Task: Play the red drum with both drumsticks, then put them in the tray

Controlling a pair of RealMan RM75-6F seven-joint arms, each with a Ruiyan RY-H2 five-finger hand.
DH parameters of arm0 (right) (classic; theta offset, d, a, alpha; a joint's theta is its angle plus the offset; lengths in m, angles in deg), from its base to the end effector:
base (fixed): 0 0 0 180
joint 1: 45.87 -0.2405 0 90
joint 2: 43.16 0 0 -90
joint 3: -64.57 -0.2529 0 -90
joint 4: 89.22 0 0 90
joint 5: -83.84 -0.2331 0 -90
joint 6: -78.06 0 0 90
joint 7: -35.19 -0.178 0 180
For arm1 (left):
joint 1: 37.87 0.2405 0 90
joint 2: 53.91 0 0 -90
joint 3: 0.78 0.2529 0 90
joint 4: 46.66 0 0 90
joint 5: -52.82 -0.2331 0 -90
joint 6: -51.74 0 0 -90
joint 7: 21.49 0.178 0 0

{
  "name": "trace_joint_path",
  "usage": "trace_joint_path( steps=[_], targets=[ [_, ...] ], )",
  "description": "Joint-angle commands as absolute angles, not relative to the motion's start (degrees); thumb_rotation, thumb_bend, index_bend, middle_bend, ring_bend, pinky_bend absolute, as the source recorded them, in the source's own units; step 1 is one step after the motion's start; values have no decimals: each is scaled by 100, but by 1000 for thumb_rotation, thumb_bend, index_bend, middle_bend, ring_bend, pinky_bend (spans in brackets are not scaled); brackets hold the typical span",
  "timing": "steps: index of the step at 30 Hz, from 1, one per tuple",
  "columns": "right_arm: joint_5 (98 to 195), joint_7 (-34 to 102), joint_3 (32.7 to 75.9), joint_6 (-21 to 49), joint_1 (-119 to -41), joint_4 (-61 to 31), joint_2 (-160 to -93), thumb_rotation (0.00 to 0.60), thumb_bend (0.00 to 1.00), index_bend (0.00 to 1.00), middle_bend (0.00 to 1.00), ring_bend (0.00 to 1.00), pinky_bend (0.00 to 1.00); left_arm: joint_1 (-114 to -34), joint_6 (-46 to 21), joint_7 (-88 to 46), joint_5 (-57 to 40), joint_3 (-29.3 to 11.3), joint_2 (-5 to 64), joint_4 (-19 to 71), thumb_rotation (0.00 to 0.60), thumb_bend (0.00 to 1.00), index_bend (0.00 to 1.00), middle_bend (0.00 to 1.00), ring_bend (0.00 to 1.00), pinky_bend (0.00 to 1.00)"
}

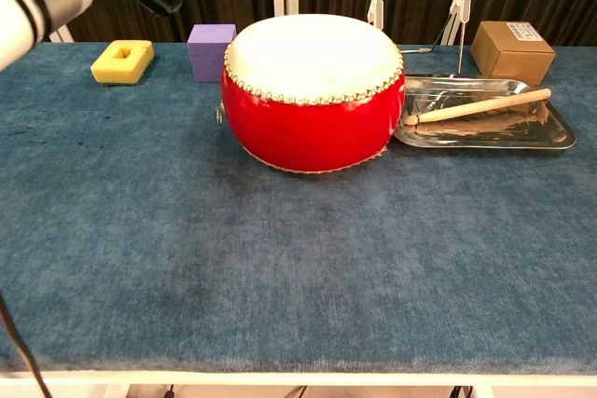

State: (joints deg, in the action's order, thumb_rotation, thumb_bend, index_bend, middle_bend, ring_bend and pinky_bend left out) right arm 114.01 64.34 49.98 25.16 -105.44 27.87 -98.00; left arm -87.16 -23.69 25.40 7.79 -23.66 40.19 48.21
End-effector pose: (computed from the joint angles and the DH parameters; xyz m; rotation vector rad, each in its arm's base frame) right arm -0.0443 -0.3904 0.0904 1.8362 -0.9897 0.8616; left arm -0.0482 0.3994 -0.0012 -1.5171 -0.8302 -0.9700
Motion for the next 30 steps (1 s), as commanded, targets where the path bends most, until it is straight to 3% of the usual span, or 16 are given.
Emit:
trace_joint_path(
  steps=[1, 13, 30],
  targets=[
    [10541, 6906, 4846, 2274, -11213, 2858, -10202, 600, 106, 278, 460, 268, 297, -8896, -2494, 2756, 985, -2502, 4184, 4736, 600, 705, 1000, 1000, 1000, 1000],
    [9034, 7697, 4585, 1231, -12367, 2186, -11414, 600, 292, 404, 497, 288, 300, -9145, -2638, 2941, 1281, -2559, 4405, 4629, 600, 705, 1000, 1000, 1000, 1000],
    [8740, 8157, 4404, 1025, -12776, 1488, -12284, 600, 328, 490, 542, 312, 300, -9360, -2747, 3142, 1300, -2456, 4542, 4479, 600, 705, 1000, 1000, 1000, 1000]
  ],
)
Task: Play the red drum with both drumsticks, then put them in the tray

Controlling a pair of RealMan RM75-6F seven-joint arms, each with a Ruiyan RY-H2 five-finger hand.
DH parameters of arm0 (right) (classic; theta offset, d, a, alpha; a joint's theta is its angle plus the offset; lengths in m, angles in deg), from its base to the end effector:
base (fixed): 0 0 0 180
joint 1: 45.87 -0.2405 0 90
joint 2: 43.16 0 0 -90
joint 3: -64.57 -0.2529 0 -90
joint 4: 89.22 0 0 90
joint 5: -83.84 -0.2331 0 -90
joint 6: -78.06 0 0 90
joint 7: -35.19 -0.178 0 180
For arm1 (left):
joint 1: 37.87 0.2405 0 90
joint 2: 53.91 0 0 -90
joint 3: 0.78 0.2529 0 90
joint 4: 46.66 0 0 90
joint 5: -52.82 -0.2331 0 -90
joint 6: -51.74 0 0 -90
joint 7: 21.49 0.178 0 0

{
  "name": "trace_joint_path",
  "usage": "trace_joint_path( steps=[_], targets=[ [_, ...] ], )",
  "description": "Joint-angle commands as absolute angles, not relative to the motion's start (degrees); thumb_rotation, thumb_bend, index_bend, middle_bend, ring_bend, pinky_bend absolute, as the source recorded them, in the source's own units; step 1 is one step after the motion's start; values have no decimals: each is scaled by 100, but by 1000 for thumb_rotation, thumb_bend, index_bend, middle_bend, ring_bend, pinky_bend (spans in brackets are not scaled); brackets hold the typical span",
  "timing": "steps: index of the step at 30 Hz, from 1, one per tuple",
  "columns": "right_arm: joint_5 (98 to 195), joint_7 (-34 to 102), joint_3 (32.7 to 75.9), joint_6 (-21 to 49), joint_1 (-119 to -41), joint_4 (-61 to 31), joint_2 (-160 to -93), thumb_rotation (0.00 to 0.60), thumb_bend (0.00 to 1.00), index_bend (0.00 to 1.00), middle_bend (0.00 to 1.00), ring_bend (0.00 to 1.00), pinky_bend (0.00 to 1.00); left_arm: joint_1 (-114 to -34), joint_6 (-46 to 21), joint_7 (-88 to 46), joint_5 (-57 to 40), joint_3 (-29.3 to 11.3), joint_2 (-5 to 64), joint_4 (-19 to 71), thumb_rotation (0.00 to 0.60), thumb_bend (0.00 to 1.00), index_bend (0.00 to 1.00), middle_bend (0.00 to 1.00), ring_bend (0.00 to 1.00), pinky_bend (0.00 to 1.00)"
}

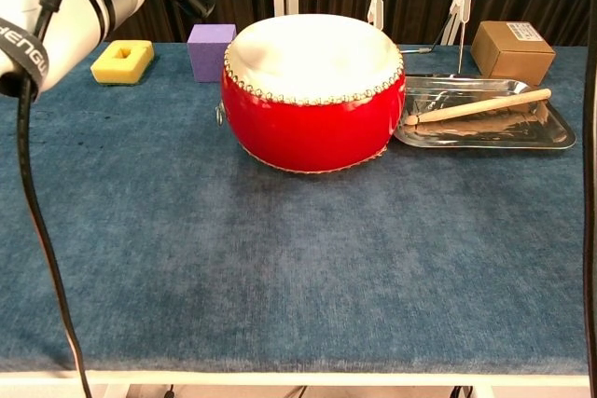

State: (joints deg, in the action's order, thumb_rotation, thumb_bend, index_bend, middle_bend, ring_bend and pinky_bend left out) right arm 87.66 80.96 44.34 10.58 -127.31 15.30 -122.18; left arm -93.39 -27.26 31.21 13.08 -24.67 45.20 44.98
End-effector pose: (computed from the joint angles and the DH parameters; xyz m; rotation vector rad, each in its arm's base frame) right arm 0.0661 -0.4031 0.0017 1.8046 -0.9957 0.8305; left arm -0.0194 0.4024 -0.0194 -1.5149 -0.7990 -0.9188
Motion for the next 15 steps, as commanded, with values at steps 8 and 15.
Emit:
trace_joint_path(
  steps=[8, 15],
  targets=[
    [8707, 8333, 4326, 880, -12847, 1327, -12506, 600, 330, 509, 553, 318, 301, -9427, -2781, 3211, 1292, -2434, 4586, 4448, 600, 705, 1000, 1000, 1000, 1000],
    [8674, 8469, 4257, 824, -12865, 1262, -12617, 600, 342, 521, 561, 329, 301, -9470, -2782, 3258, 1278, -2403, 4605, 4417, 600, 705, 1000, 1000, 1000, 1000]
  ],
)
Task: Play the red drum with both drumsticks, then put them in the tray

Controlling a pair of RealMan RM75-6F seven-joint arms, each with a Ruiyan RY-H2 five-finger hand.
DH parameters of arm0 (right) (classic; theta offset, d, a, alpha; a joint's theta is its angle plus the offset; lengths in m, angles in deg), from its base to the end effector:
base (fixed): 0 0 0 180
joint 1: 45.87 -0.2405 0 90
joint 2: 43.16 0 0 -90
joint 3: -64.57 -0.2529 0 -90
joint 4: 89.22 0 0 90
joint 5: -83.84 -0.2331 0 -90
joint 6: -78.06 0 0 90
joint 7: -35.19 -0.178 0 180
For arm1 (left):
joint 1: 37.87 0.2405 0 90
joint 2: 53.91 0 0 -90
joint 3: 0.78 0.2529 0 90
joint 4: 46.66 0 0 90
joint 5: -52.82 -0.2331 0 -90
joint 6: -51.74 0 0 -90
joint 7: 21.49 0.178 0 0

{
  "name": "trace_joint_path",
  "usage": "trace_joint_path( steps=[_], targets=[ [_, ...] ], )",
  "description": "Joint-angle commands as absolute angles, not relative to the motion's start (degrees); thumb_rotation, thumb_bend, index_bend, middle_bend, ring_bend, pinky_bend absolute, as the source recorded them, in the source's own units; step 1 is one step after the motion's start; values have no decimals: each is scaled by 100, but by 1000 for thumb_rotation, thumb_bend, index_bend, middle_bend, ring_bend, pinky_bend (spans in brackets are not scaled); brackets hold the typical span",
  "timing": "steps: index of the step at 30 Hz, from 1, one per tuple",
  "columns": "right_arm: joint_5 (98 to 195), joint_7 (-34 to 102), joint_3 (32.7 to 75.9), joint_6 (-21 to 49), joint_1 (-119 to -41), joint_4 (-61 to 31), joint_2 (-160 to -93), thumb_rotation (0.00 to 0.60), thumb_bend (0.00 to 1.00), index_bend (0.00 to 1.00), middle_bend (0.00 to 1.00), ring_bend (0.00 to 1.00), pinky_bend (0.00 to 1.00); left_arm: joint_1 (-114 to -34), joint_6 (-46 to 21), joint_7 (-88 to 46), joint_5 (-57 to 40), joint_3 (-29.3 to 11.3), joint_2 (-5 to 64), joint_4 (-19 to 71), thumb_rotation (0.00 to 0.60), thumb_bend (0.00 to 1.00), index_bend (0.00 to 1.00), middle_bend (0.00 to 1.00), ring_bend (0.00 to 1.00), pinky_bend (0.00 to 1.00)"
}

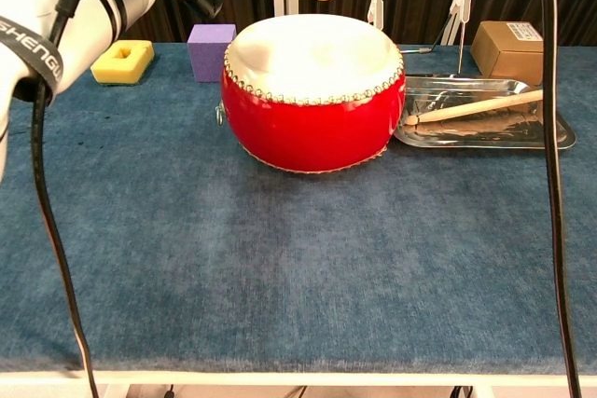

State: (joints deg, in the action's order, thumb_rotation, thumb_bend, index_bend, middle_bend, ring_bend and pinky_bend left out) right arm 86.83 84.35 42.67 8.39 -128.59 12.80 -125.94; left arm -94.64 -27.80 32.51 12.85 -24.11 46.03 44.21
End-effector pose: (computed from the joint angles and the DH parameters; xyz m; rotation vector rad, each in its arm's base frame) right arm 0.0783 -0.4021 -0.0092 1.7987 -0.9667 0.8204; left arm -0.0128 0.4012 -0.0236 -1.5303 -0.7614 -0.9101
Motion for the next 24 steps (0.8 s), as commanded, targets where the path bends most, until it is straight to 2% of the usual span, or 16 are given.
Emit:
trace_joint_path(
  steps=[1, 17, 24],
  targets=[
    [8669, 8490, 4249, 814, -12869, 1252, -12632, 600, 343, 522, 559, 329, 301, -9473, -2785, 3260, 1275, -2402, 4605, 4417, 600, 705, 1000, 1000, 1000, 1000],
    [8591, 8801, 4095, 734, -12933, 1105, -12858, 600, 338, 522, 542, 329, 302, -9500, -2834, 3289, 1325, -2426, 4606, 4441, 600, 705, 1000, 1000, 1000, 1000],
    [8595, 8902, 4046, 682, -12939, 1084, -12910, 600, 426, 530, 564, 339, 300, -9507, -2852, 3319, 1300, -2388, 4598, 4429, 600, 705, 1000, 1000, 1000, 1000]
  ],
)
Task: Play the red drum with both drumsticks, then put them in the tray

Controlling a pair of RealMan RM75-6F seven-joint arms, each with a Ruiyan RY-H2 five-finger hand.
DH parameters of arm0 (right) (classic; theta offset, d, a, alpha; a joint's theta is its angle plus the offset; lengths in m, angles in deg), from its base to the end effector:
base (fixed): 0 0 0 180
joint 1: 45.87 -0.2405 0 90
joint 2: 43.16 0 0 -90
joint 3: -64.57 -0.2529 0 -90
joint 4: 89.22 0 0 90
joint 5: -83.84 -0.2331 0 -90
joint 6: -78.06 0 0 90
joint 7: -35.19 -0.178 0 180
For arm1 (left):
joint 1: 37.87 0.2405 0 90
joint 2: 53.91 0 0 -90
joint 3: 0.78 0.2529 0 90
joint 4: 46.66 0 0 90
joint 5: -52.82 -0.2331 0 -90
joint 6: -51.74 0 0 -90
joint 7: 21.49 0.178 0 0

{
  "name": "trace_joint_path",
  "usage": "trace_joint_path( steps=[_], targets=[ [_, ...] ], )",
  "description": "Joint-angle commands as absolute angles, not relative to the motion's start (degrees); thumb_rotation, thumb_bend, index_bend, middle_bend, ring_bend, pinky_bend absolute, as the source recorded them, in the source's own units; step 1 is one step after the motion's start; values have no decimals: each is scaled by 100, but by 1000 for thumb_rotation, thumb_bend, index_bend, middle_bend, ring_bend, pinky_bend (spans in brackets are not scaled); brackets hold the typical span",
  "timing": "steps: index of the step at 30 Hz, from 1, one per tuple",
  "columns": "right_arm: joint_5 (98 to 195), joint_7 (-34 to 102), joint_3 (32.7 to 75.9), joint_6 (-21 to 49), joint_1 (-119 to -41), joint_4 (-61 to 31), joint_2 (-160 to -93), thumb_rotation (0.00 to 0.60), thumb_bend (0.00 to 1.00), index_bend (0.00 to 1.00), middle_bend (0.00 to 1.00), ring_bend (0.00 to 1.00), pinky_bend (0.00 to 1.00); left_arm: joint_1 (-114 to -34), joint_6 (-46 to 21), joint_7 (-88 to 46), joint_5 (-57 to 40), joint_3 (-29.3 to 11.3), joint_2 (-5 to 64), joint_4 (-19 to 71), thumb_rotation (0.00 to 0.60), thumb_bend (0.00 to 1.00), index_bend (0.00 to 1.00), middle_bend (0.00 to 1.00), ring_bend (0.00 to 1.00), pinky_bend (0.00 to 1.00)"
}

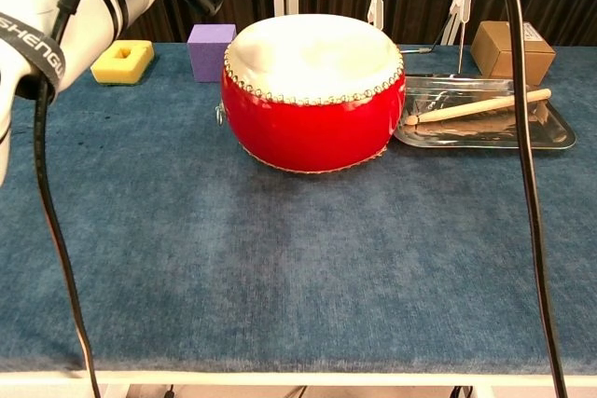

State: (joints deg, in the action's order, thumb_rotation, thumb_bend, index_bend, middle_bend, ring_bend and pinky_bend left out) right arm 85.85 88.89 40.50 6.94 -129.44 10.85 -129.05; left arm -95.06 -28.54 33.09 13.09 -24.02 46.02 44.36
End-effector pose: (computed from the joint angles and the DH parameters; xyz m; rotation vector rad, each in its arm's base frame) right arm 0.0899 -0.3999 -0.0182 1.8050 -0.9332 0.7965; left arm -0.0112 0.4008 -0.0223 -1.5257 -0.7507 -0.9054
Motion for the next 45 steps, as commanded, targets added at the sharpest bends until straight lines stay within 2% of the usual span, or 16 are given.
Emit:
trace_joint_path(
  steps=[1, 12, 19, 25, 28, 32, 38, 40, 42, 45],
  targets=[
    [8603, 8922, 4043, 666, -12937, 1087, -12909, 600, 427, 530, 562, 339, 300, -9505, -2850, 3322, 1293, -2375, 4595, 4422, 600, 705, 1000, 1000, 1000, 1000],
    [8643, 9172, 4014, 528, -12971, 1123, -12928, 600, 393, 529, 549, 339, 299, -9530, -2810, 3371, 1249, -2309, 4605, 4371, 600, 705, 1000, 1000, 1000, 1000],
    [8862, 9358, 4121, 363, -12996, 1081, -13014, 600, 471, 658, 578, 396, 316, -9534, -2750, 3425, 1247, -2264, 4559, 4387, 600, 703, 995, 1000, 1000, 1000],
    [8967, 9390, 4123, 312, -12950, 1054, -13076, 600, 502, 715, 599, 427, 335, -9545, -2659, 3481, 1216, -2199, 4472, 4462, 600, 699, 933, 997, 997, 1000],
    [9014, 9391, 4111, 306, -12921, 1048, -13091, 600, 513, 735, 603, 435, 341, -9543, -2615, 3480, 1234, -2192, 4423, 4527, 600, 681, 849, 938, 933, 1000],
    [9057, 9401, 4087, 298, -12892, 1047, -13104, 600, 521, 746, 607, 440, 347, -9549, -2606, 3470, 1216, -2183, 4394, 4554, 600, 599, 727, 820, 818, 1000],
    [9091, 9431, 4059, 302, -12844, 1069, -13101, 600, 526, 751, 608, 440, 347, -9533, -2599, 3404, 1253, -2201, 4374, 4563, 600, 336, 480, 602, 646, 994],
    [9098, 9440, 4052, 301, -12825, 1080, -13093, 600, 526, 752, 609, 440, 348, -9519, -2596, 3358, 1283, -2222, 4369, 4558, 600, 237, 400, 530, 575, 953],
    [9107, 9451, 4045, 293, -12809, 1093, -13086, 600, 526, 753, 609, 441, 348, -9506, -2606, 3290, 1277, -2242, 4372, 4531, 600, 135, 324, 452, 498, 857],
    [9112, 9465, 4033, 290, -12789, 1112, -13081, 600, 527, 753, 609, 442, 348, -9487, -2609, 3231, 1276, -2248, 4363, 4500, 600, 74, 273, 384, 435, 776]
  ],
)
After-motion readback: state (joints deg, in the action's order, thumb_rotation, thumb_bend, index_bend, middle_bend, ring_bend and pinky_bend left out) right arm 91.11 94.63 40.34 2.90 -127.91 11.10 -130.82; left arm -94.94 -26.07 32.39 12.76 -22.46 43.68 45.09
